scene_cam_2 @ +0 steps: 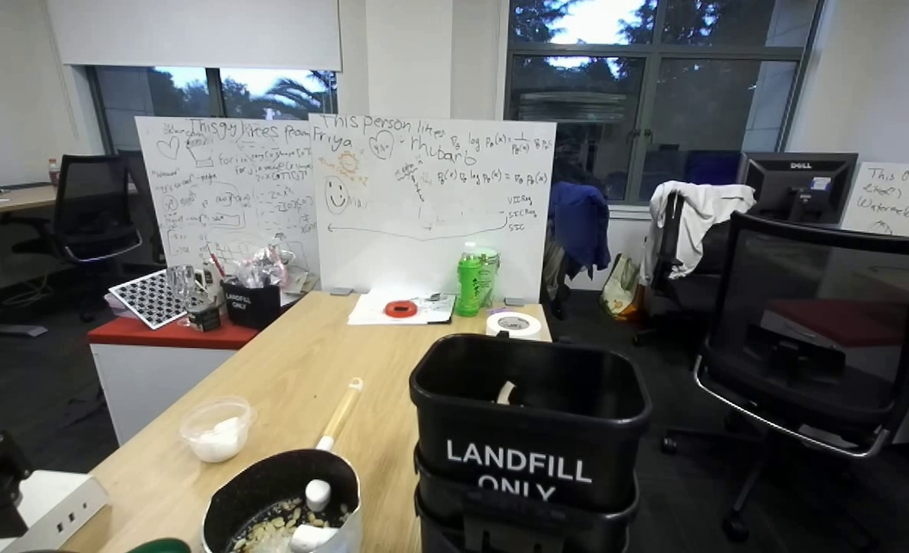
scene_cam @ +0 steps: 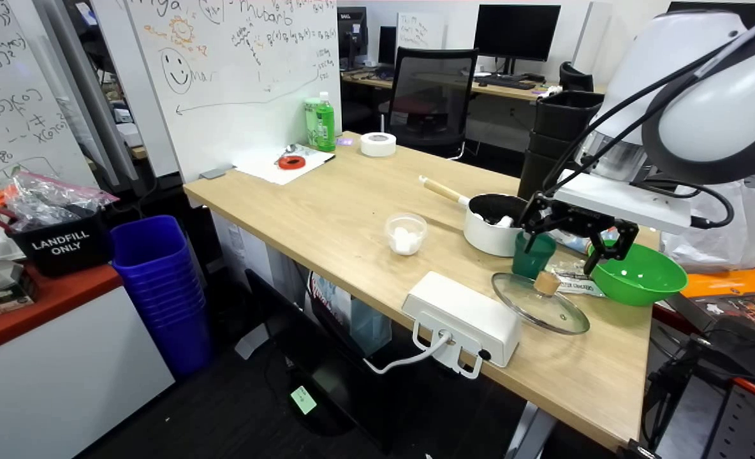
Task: Put the glass lid on top of the white object
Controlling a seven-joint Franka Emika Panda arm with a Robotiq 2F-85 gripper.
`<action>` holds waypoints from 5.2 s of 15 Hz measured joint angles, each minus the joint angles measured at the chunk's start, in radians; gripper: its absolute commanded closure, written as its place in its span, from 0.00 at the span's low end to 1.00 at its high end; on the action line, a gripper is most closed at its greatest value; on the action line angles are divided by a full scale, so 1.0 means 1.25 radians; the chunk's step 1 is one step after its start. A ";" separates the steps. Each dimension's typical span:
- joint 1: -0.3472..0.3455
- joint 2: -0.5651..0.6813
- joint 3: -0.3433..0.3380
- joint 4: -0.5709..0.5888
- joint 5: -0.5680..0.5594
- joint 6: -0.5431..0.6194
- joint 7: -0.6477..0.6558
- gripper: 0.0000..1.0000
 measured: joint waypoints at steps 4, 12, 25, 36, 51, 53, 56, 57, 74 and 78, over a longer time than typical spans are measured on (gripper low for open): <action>-0.002 0.002 -0.007 0.005 0.004 0.000 0.023 0.00; 0.000 0.076 -0.017 0.021 0.144 -0.003 0.001 0.00; 0.001 0.182 -0.022 0.093 0.267 -0.010 -0.076 0.55; 0.001 0.178 -0.022 0.100 0.276 -0.048 -0.107 0.85; 0.075 0.005 0.076 0.058 -0.223 -0.102 0.200 0.85; 0.075 0.006 0.099 0.062 -0.338 -0.087 0.301 0.85; 0.075 0.016 0.115 0.076 -0.451 -0.080 0.404 0.85; 0.075 0.024 0.117 0.083 -0.470 -0.078 0.421 0.85; 0.107 0.209 0.123 0.237 -0.482 -0.055 0.434 0.85; 0.106 0.225 0.121 0.255 -0.482 -0.057 0.434 0.85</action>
